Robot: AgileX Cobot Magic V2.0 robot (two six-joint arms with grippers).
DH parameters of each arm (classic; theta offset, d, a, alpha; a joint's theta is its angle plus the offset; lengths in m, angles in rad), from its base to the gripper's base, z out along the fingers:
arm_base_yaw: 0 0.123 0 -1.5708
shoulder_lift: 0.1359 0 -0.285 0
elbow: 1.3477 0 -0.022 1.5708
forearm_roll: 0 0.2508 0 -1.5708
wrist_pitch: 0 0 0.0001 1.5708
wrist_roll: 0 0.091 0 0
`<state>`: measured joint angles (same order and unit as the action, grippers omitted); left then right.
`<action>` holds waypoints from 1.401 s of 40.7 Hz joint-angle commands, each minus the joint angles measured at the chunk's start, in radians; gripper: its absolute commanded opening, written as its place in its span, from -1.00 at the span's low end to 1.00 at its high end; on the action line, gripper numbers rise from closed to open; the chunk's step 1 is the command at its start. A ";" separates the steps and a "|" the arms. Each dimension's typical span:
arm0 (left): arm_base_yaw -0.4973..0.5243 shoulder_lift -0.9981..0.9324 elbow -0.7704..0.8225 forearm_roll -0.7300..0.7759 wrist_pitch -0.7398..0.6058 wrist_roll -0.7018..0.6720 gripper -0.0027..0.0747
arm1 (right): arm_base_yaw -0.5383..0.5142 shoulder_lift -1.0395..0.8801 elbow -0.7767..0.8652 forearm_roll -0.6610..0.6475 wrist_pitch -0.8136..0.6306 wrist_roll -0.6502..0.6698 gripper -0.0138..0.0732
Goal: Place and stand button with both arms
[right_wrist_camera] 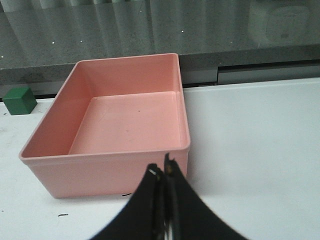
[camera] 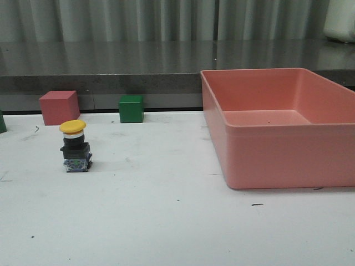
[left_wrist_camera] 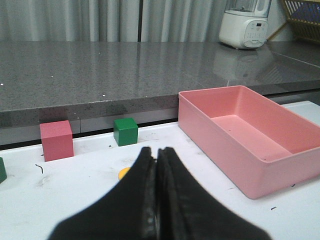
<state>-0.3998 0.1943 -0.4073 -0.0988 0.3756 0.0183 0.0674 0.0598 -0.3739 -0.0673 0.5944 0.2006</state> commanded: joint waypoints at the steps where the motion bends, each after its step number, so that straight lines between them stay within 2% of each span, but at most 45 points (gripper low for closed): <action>1: -0.006 0.010 -0.023 -0.011 -0.087 -0.009 -0.98 | -0.006 0.022 -0.026 -0.013 -0.082 -0.009 -0.82; 7: -0.004 -0.006 0.025 0.020 -0.152 -0.009 -0.98 | -0.006 0.022 -0.026 -0.013 -0.082 -0.009 -0.82; 13: 0.045 -0.080 0.106 0.032 -0.208 -0.041 -0.98 | -0.006 0.022 -0.026 -0.013 -0.082 -0.009 -0.82; 19: 0.123 -0.178 0.196 0.058 -0.216 -0.139 -0.98 | -0.006 0.022 -0.026 -0.013 -0.082 -0.009 -0.82; 33: 0.328 -0.221 0.361 0.058 -0.226 -0.138 -0.98 | -0.006 0.022 -0.026 -0.013 -0.082 -0.009 -0.82; 39: 0.426 -0.221 0.431 0.058 -0.283 -0.138 -0.98 | -0.006 0.022 -0.026 -0.013 -0.081 -0.009 -0.82; 43: 0.475 -0.221 0.431 0.058 -0.269 -0.138 -0.98 | -0.006 0.022 -0.026 -0.013 -0.082 -0.009 -0.82; 57: 0.490 -0.221 0.431 0.058 -0.269 -0.138 -0.98 | -0.006 0.022 -0.026 -0.013 -0.082 -0.009 -0.82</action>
<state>0.0871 -0.0041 0.0091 -0.0402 0.1926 -0.1102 0.0674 0.0598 -0.3739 -0.0673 0.5944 0.2006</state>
